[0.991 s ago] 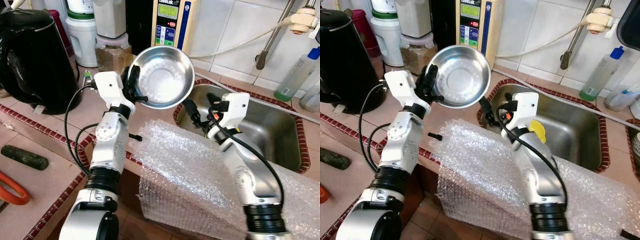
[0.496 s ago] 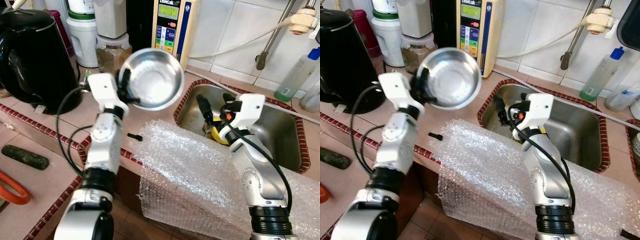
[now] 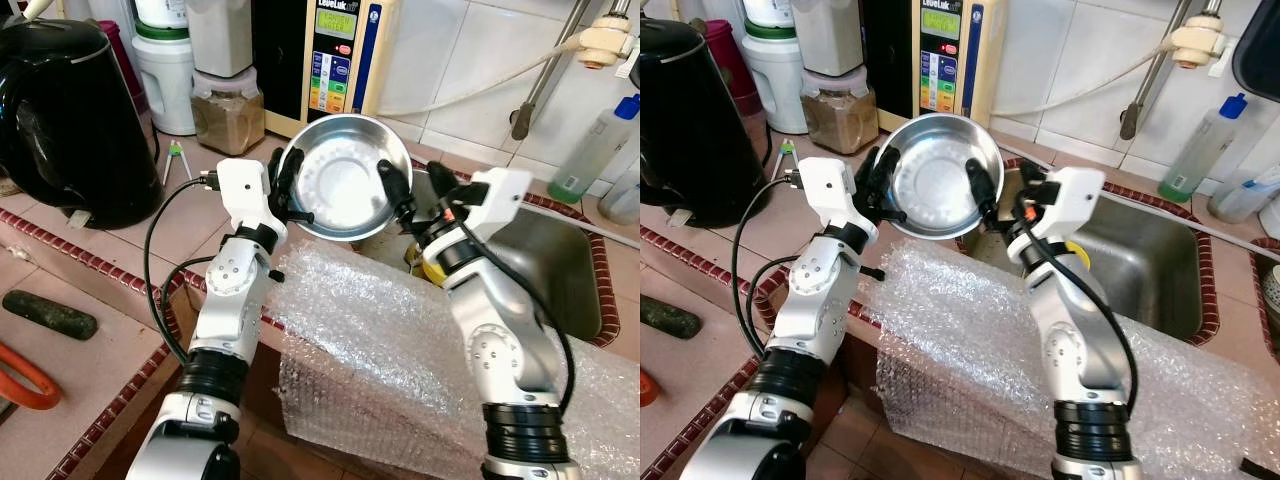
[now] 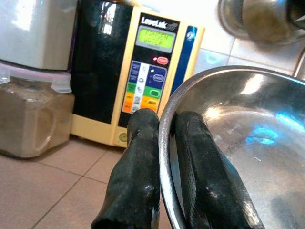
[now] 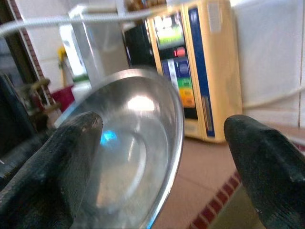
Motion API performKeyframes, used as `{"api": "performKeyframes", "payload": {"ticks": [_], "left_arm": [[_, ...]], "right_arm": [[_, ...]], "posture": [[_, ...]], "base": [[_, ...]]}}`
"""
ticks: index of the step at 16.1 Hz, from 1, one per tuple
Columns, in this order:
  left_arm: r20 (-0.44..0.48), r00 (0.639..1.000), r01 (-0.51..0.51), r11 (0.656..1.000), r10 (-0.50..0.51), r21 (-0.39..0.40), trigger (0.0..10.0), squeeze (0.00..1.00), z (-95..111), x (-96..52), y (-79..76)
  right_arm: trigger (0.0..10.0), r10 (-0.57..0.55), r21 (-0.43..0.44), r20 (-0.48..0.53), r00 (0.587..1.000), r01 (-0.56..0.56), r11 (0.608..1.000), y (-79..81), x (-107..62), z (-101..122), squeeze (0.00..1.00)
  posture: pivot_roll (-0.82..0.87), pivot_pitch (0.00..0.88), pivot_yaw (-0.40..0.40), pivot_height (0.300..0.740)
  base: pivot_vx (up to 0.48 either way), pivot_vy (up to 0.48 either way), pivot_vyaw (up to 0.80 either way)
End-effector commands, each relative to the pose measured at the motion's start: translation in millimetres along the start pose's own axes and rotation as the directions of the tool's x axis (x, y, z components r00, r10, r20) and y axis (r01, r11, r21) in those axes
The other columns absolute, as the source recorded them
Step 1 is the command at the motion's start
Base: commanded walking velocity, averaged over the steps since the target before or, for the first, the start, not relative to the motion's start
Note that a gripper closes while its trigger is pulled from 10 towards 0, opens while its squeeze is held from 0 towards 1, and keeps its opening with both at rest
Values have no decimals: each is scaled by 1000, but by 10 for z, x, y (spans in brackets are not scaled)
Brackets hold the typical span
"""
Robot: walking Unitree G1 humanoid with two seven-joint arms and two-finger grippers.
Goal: Kitchen organization
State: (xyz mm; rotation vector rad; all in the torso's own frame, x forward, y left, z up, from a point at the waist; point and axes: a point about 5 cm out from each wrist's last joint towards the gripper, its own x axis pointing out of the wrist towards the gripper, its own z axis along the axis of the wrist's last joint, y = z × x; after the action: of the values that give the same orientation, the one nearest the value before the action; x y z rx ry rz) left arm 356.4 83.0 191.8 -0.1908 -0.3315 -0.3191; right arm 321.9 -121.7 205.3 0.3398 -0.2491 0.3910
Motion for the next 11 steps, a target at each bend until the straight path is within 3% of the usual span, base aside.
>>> {"api": "performKeyframes", "payload": {"ticks": [1,2,3,4,11], "left_arm": [[38,998,42,999,-42,1,0,0,77,20,-79],[43,997,58,998,-57,-4,0,0,85,6,-104],[43,997,60,998,-59,-5,0,0,84,3,-108],[44,997,62,998,-62,-6,0,0,83,-3,-117],[48,997,62,998,-62,5,0,0,93,-13,-127]], "right_arm": [[10000,-10,-8,-21,1000,10,1000,5,37,-22,0],[7725,-14,-9,-57,998,13,1000,28,74,-85,0],[7725,-13,-6,-62,998,13,1000,35,81,-95,0],[0,-26,-2,-81,996,26,1000,36,103,-125,0],[0,-153,-29,-85,985,151,988,-19,207,-87,0]], "posture": [[10,7,-55,740],[10,8,-56,740],[10,8,-56,740],[10,8,-59,740],[6,11,-63,740]], "base": [[0,0,0],[0,0,0],[0,0,0],[0,0,0],[0,0,0]]}}
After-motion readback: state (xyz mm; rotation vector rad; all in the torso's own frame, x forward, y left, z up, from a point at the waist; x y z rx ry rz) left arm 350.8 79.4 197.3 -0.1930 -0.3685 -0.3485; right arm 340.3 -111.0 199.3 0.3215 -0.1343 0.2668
